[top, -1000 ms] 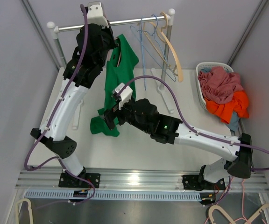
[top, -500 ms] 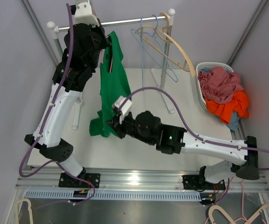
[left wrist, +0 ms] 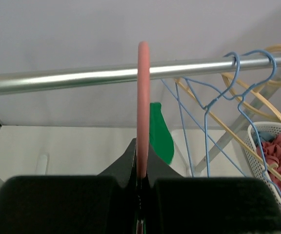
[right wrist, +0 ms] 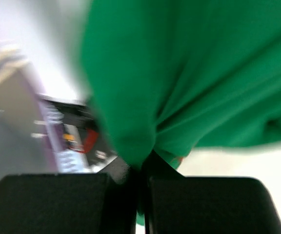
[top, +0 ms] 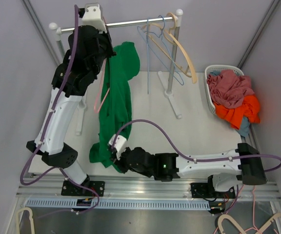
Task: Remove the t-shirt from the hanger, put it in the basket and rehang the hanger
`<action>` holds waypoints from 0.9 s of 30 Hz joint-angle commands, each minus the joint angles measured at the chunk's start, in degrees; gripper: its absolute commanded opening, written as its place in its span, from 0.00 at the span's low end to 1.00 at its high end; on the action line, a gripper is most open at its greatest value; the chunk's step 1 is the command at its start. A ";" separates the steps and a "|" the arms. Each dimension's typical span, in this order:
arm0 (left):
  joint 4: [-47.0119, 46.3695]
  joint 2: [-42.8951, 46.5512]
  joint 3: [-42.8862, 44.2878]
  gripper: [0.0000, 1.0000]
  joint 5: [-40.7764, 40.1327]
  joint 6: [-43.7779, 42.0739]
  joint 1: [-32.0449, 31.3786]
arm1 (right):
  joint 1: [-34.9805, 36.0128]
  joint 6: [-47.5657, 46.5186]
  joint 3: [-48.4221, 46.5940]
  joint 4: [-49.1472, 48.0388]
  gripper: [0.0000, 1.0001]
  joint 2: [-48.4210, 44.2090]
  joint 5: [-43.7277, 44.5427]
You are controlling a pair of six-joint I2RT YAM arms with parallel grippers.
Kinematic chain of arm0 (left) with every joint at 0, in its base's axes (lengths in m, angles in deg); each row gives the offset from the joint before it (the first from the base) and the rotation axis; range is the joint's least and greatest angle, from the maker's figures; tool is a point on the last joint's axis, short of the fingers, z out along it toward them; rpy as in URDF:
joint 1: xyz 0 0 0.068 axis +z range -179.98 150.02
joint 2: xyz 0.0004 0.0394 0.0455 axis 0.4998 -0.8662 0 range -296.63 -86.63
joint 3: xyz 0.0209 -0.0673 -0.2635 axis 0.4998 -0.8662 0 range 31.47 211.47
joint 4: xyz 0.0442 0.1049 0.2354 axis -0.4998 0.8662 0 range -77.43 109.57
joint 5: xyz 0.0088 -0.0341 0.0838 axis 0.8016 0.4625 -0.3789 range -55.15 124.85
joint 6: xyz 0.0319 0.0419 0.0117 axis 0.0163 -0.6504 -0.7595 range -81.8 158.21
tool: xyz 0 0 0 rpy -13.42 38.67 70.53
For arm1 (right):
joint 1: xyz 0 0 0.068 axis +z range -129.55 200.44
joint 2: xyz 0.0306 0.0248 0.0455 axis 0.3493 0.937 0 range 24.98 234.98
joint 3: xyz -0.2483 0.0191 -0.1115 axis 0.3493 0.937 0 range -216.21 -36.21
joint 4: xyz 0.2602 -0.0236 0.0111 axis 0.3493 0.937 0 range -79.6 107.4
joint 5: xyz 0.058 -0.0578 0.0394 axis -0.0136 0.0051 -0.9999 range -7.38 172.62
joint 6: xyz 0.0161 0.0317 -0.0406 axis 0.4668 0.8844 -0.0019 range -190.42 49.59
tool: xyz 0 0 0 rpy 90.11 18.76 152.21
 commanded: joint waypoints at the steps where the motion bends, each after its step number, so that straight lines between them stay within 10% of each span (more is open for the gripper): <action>1: 1.51 7.30 0.94 0.00 3.37 3.02 -1.05 | -4.40 9.24 2.74 7.57 0.00 3.09 2.59; 7: -5.13 33.02 -31.53 0.01 0.58 5.05 -4.67 | -13.02 10.76 3.10 8.90 0.00 -1.48 1.13; 14: 9.24 34.21 -21.58 0.00 5.47 6.70 -4.75 | -13.72 13.20 -0.86 14.78 0.00 3.43 8.73; 27: 12.95 64.61 -47.42 0.01 3.03 6.36 -5.02 | -23.12 13.30 -6.63 20.05 0.01 5.32 0.51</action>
